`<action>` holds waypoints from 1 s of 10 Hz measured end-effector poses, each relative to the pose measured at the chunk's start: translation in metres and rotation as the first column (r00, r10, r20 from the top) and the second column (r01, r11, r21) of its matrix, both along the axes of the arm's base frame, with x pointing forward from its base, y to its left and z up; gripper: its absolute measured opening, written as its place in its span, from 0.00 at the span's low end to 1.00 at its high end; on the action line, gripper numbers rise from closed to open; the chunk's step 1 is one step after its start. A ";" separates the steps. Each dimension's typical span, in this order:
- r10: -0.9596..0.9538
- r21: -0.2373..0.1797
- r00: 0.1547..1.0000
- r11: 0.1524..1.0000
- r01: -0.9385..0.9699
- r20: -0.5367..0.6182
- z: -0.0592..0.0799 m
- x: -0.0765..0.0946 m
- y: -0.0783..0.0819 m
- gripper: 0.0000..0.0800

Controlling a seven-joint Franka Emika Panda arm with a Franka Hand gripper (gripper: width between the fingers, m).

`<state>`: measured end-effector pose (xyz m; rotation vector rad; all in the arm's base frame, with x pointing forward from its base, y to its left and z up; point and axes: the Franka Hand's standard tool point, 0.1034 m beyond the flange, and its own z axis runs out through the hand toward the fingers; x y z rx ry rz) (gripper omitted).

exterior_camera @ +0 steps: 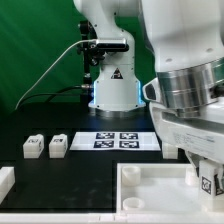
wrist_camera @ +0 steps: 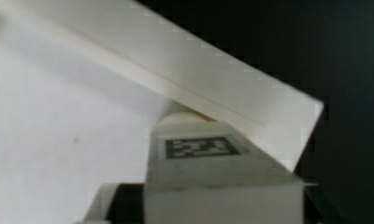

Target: Assemble one leg

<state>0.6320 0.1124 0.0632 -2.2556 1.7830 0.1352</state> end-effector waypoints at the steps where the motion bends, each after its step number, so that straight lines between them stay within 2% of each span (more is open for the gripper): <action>1: -0.186 0.043 0.982 0.981 0.187 -0.028 0.000 -0.001 -0.001 0.37; 2: -0.248 0.055 0.968 0.967 0.250 -0.045 0.000 -0.001 0.000 0.37; 5: -0.150 0.048 0.989 0.988 0.150 -0.014 0.000 -0.002 0.000 0.37; 6: -0.064 0.037 0.998 0.997 0.063 0.010 0.000 -0.002 0.001 0.43; 7: 0.108 0.009 0.993 0.994 -0.109 0.045 0.003 0.000 0.001 0.68; 8: 0.279 -0.037 0.957 0.960 -0.277 0.078 0.007 0.001 0.003 0.68; 9: 0.388 -0.075 0.917 0.921 -0.382 0.089 0.008 0.001 0.008 0.77; 10: 0.488 -0.097 0.866 0.872 -0.479 0.109 0.007 0.001 0.006 0.80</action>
Offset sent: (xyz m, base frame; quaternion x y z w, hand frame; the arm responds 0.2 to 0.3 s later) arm 0.0000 0.0000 0.0000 0.0000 0.0000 0.0000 1.0000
